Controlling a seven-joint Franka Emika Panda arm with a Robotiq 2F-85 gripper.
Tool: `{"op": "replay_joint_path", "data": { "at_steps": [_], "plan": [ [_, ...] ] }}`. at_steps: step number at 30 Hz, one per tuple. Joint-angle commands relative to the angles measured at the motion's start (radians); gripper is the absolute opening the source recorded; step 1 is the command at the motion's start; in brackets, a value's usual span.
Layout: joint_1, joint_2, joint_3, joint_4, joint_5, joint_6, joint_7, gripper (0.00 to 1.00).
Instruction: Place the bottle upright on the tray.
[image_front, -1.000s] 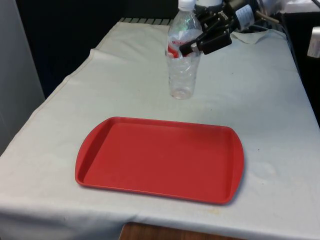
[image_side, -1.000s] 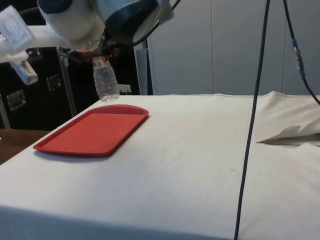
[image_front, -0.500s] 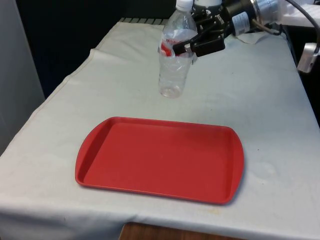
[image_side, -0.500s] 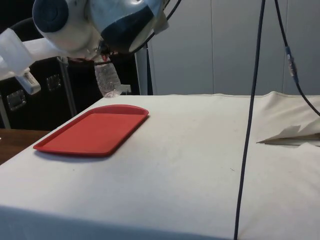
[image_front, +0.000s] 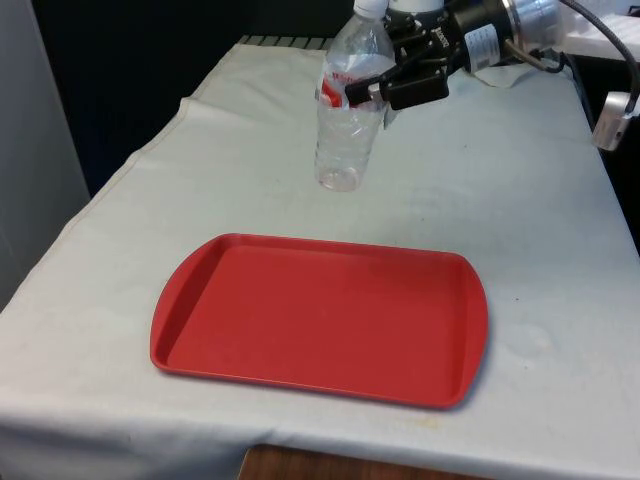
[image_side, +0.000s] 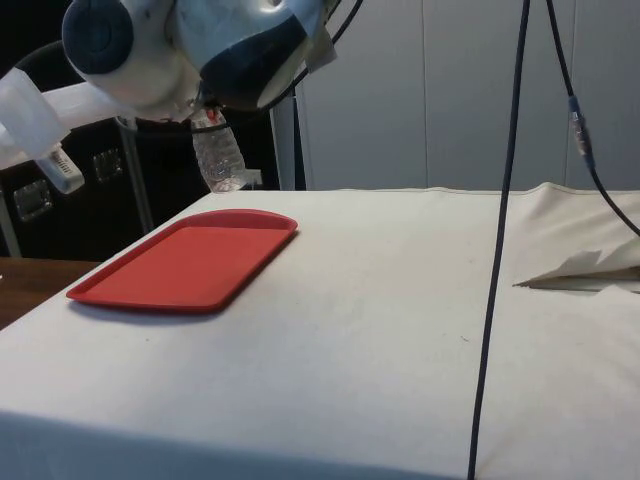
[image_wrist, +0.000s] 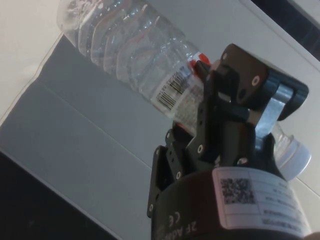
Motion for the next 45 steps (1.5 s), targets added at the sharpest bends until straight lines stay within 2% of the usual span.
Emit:
{"op": "replay_joint_path", "data": {
  "at_steps": [1,2,7,8,9,16,17,18,25,29,32,33,34,38,40,41,45],
  "plan": [
    [0.001,0.001,0.002,0.0,0.0,-0.007,0.007,0.34],
    [0.006,0.009,0.003,0.008,-0.002,-0.018,0.025,0.34],
    [0.008,0.019,0.009,0.018,-0.01,-0.045,0.064,0.34],
    [0.003,0.012,0.012,0.008,-0.008,-0.037,0.055,0.34],
    [0.01,0.025,0.011,0.024,-0.012,-0.056,0.079,0.34],
    [0.015,0.044,0.024,0.04,-0.021,-0.101,0.137,0.34],
    [0.011,0.041,0.026,0.035,-0.019,-0.097,0.13,0.34],
    [0.014,0.044,0.025,0.04,-0.021,-0.102,0.139,0.34],
    [0.011,0.042,0.028,0.036,-0.02,-0.106,0.143,0.34],
    [0.006,0.043,0.031,0.037,-0.014,-0.089,0.192,0.34],
    [0.005,0.042,0.031,0.037,-0.013,-0.083,0.214,0.34],
    [0.01,0.043,0.028,0.036,-0.019,-0.097,0.204,0.34],
    [0.005,0.042,0.031,0.037,-0.012,-0.081,0.222,0.34],
    [0.004,0.046,0.031,0.035,-0.012,-0.071,0.256,0.34],
    [0.004,0.045,0.031,0.032,-0.013,-0.072,0.261,0.34],
    [0.008,0.047,0.028,0.033,-0.017,-0.082,0.256,0.34],
    [0.005,0.048,0.031,0.031,-0.012,-0.075,0.262,0.34]
  ]
}}
